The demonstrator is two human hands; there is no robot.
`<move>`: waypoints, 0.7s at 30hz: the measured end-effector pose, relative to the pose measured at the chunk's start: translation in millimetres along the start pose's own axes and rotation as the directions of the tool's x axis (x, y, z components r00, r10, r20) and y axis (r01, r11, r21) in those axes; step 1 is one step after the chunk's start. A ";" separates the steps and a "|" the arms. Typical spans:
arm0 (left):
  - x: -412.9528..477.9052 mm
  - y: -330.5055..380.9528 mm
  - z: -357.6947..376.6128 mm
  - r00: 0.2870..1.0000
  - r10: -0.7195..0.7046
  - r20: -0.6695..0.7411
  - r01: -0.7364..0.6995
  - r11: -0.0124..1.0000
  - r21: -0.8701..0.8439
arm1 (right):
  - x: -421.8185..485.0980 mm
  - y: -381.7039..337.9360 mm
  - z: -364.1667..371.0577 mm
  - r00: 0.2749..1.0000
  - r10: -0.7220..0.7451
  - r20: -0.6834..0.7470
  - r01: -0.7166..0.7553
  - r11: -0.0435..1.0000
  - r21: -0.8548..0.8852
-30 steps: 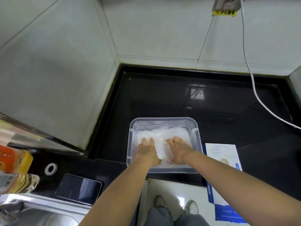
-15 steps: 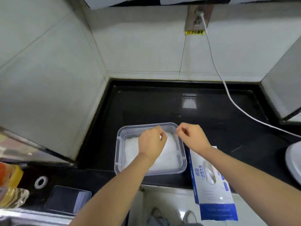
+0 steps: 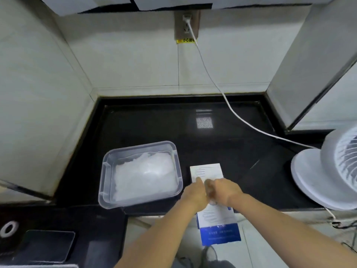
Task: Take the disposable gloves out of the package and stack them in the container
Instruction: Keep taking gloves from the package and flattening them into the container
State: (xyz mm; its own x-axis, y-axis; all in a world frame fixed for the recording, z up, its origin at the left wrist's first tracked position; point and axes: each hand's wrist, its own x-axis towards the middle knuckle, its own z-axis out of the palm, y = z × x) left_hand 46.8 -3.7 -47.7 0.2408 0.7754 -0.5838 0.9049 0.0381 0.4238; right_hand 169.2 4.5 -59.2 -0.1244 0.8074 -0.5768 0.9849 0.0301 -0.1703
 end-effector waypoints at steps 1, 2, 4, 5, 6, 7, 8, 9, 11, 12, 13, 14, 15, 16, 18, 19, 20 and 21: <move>0.7 -3.5 4.6 1.000 -0.009 0.008 0.009 1.000 -0.021 | -0.4 -0.6 5.3 1.000 0.012 0.006 -0.012 0.999 -0.037; 0.6 -7.1 6.8 1.000 -0.009 -0.001 0.009 0.999 -0.052 | -0.5 -0.9 9.7 1.000 0.022 -0.006 -0.022 0.998 -0.053; 0.0 -12.3 9.5 1.000 -0.006 -0.030 0.004 0.997 -0.076 | -2.6 -2.2 14.4 0.999 0.020 -0.047 -0.022 0.998 -0.051; -0.3 -13.8 11.5 0.999 -0.009 -0.034 0.007 0.997 -0.072 | -4.3 -1.8 16.3 0.997 0.007 -0.073 -0.009 0.999 -0.036; -0.5 -15.0 12.8 0.999 -0.010 -0.036 0.008 0.998 -0.066 | -5.6 -1.0 16.9 0.995 0.001 -0.099 -0.001 1.000 0.003; -0.8 -15.8 14.5 0.999 -0.011 -0.037 0.008 0.998 -0.057 | -6.6 0.1 16.5 0.993 0.011 -0.118 -0.002 0.997 0.079; -0.7 -16.3 16.2 0.999 -0.008 -0.042 0.006 0.999 -0.053 | -5.7 2.2 16.3 0.990 0.034 -0.133 -0.010 0.984 0.176; -1.3 -15.7 17.8 0.999 -0.008 -0.049 0.005 0.998 -0.057 | -5.2 4.4 15.2 0.989 0.049 -0.140 -0.008 0.960 0.281; -1.9 -14.3 19.1 0.998 -0.005 -0.062 0.001 0.998 -0.066 | -5.8 10.1 10.7 0.986 0.052 -0.159 0.022 0.901 0.432; -2.4 -13.7 19.2 0.997 0.001 -0.071 -0.006 0.998 -0.066 | -6.1 13.7 8.4 0.985 0.049 -0.167 0.037 0.880 0.474; -2.9 -13.6 19.1 0.997 0.003 -0.074 -0.008 0.998 -0.064 | -5.8 17.1 7.9 0.984 0.053 -0.172 0.042 0.862 0.505; -3.6 -13.8 18.7 0.997 0.003 -0.079 -0.008 0.998 -0.063 | -6.8 19.1 7.4 0.984 0.061 -0.170 0.038 0.849 0.527; -3.5 -14.4 19.3 0.997 -0.001 -0.082 -0.004 0.998 -0.062 | -6.3 20.3 8.8 0.984 0.071 -0.164 0.031 0.839 0.544; -3.8 -14.8 19.7 0.996 -0.005 -0.086 -0.001 0.998 -0.063 | -6.1 20.5 10.3 0.985 0.081 -0.154 0.020 0.826 0.564; -3.3 -15.0 21.4 0.996 -0.011 -0.093 0.006 0.998 -0.054 | -4.9 16.9 14.0 0.990 0.096 -0.105 -0.017 0.814 0.581; -2.9 -14.8 22.2 0.995 -0.013 -0.095 0.009 0.999 -0.049 | -4.1 14.3 16.1 0.993 0.093 -0.074 -0.037 0.834 0.550; -3.5 -14.0 22.4 0.995 -0.011 -0.098 0.006 0.999 -0.048 | -4.5 11.5 16.7 0.995 0.090 -0.044 -0.054 0.857 0.513; -3.4 -13.8 22.4 0.995 -0.009 -0.098 0.005 0.999 -0.046 | -4.9 9.7 15.8 0.995 0.092 -0.032 -0.064 0.868 0.493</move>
State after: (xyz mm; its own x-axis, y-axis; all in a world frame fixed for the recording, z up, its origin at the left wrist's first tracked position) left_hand 41.4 -20.9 -67.1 0.1968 0.8333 -0.5166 0.8888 0.0708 0.4527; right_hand 177.5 -8.4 -70.7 -0.0288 0.8254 -0.5638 0.8033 -0.3166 -0.5045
